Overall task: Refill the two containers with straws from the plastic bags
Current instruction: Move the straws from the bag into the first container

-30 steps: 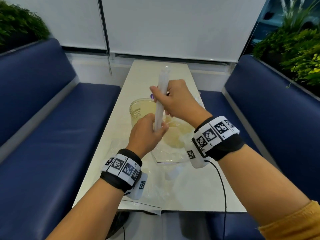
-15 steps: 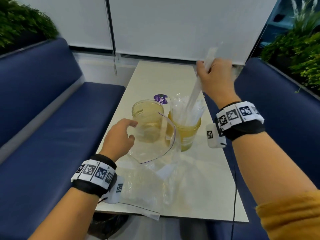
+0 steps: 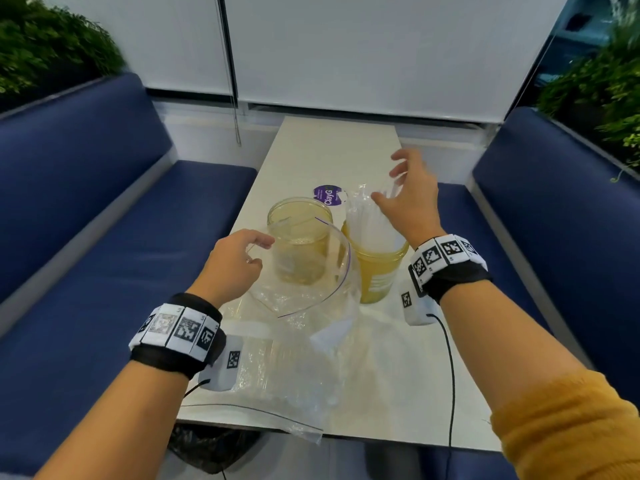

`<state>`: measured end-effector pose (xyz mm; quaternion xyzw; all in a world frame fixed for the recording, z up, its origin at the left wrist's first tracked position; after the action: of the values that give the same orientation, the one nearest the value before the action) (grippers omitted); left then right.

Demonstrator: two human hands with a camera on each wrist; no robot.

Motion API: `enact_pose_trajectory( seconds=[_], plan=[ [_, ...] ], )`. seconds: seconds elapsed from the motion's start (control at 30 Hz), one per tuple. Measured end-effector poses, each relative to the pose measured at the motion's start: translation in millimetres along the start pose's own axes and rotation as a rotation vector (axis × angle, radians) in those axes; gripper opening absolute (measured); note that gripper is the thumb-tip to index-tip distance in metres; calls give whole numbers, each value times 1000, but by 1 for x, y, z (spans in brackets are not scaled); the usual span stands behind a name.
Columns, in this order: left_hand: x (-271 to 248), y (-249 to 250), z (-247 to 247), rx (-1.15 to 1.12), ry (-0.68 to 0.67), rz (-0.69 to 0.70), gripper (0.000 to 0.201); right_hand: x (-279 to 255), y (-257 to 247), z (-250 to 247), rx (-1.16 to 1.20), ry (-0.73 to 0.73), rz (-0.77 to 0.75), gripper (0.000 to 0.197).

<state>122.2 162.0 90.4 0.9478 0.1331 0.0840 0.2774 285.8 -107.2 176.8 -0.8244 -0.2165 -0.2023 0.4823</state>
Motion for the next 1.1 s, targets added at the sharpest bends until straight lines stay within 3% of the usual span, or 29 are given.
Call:
enact_pose_trajectory(
  seconds=[0.07,0.13,0.27,0.33,0.4,0.5,0.53,0.6,0.67,0.73,0.87,0.97,1.1],
  plan=[
    [-1,4,0,-3,-3,11,42,5,-5,-4,0,15,-51,59],
    [-2,9,-1,-1,-6,24,42,4,-5,5,-85,-37,-117,47],
    [-6,20,-2,6,-22,36,41,-23,22,50,-358,-366,-55,42],
    [-8,23,-3,17,-24,34,39,-34,28,60,-463,-458,-67,40],
    [-10,27,-7,30,-26,37,37,-28,16,53,-390,-390,-85,38],
    [-14,32,-10,41,-43,44,39,-4,-1,37,-399,-171,-183,40],
    [-15,33,-11,42,-48,42,39,3,3,34,-477,-119,-161,43],
    [-17,33,-12,42,-46,39,40,8,32,32,-599,-103,22,51],
    [-18,33,-14,51,-40,42,41,1,69,43,-544,-240,204,56],
    [-20,34,-15,47,-39,47,41,-4,79,51,-454,-327,250,54],
    [-21,35,-11,46,-56,40,41,13,43,47,-526,-220,76,54],
    [-22,39,-10,58,-71,44,42,13,19,75,-474,-369,-72,51],
    [-23,46,-9,71,-92,56,44,-4,39,106,-668,-622,-66,46]
  ],
)
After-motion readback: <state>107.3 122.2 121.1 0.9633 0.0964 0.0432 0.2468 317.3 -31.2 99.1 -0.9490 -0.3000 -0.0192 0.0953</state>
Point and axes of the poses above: each hand's wrist, its own x-axis towards the middle knuckle, its own z-axis out of the palm, y = z × x, the point moved 10 cm from there along x, towards the middle knuckle, and after that the axes turned 12 degrees about x, right-handed, at the moved point
